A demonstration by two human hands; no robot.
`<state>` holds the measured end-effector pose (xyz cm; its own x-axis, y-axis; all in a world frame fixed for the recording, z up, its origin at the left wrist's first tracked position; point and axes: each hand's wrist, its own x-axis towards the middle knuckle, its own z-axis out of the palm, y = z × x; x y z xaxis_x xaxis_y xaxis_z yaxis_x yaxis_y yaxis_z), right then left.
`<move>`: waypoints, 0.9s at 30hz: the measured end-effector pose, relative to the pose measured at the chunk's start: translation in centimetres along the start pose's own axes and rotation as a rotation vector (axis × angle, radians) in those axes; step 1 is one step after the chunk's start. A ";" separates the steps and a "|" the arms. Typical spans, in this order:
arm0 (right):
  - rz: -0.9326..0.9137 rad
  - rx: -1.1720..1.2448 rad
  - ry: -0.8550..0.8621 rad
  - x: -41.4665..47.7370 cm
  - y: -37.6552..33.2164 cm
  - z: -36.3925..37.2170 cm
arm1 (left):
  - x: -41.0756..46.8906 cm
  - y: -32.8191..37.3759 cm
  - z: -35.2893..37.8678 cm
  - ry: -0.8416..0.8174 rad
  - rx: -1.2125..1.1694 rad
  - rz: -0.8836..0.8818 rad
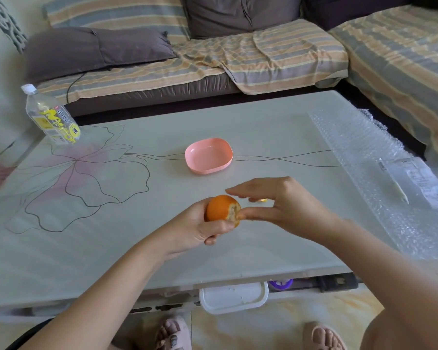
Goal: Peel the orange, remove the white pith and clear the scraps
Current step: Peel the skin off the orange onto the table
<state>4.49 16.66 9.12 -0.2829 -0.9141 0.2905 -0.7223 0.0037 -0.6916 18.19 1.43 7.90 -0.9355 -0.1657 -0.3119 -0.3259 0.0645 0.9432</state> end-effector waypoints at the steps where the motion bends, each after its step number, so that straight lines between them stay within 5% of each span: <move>1: -0.049 -0.033 -0.014 -0.2 0.0 0.1 | 0.0 0.0 0.0 -0.010 0.026 0.005; 13: -0.208 -0.396 -0.049 -0.8 0.3 0.6 | 0.1 0.6 0.5 -0.063 0.417 0.008; 21: -0.293 -0.543 0.021 -0.4 0.3 1.9 | 0.2 0.4 1.0 -0.092 0.320 0.015; 27: -0.234 -0.428 -0.043 0.0 0.4 1.2 | 0.4 0.5 1.0 -0.053 0.345 0.052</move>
<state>4.98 16.23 8.08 -0.0625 -0.9262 0.3718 -0.9605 -0.0455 -0.2747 17.48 2.39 8.16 -0.9549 -0.1029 -0.2784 -0.2959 0.4019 0.8666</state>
